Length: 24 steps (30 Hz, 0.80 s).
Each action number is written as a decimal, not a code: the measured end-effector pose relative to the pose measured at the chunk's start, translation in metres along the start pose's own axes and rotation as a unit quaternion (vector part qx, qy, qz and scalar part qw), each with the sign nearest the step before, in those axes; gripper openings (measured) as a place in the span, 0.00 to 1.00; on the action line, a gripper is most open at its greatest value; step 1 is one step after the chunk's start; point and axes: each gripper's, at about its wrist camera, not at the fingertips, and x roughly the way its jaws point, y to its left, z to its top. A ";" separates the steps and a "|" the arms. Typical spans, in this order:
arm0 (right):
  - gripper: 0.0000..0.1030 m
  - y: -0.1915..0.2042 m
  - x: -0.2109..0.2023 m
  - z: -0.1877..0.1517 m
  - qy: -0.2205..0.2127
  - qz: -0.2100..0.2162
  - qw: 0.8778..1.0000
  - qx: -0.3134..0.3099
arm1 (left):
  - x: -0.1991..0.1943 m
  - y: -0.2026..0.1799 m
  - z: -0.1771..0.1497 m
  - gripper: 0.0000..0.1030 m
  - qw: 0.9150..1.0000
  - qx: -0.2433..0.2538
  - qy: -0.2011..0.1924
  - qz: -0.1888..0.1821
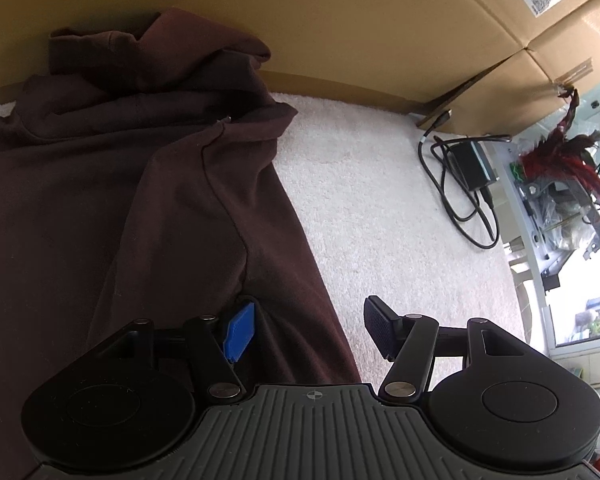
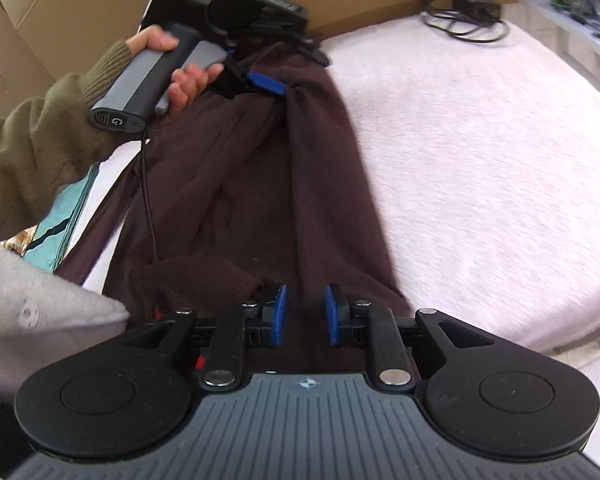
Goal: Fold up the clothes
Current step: 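Lower the right gripper to the sweatshirt hem near the red tag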
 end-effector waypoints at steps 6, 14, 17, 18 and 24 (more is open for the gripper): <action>0.26 -0.030 -0.020 -0.017 0.025 -0.063 0.998 0.008 | 0.002 -0.002 0.001 0.72 1.000 0.002 -0.003 0.002; 0.26 -0.002 0.006 -0.019 0.051 -0.017 0.998 -0.025 | 0.000 -0.004 0.001 0.74 1.000 0.010 0.012 -0.006; 0.26 0.014 0.007 -0.024 0.077 0.003 0.994 -0.072 | -0.008 -0.005 -0.001 0.77 0.999 0.023 0.027 -0.022; 0.26 0.017 0.002 -0.023 0.074 0.006 0.994 -0.080 | -0.013 -0.004 -0.001 0.79 0.999 0.025 0.036 -0.032; 0.45 0.022 -0.019 0.010 0.024 0.039 0.996 -0.073 | -0.053 0.008 -0.007 0.83 0.994 0.019 0.063 -0.088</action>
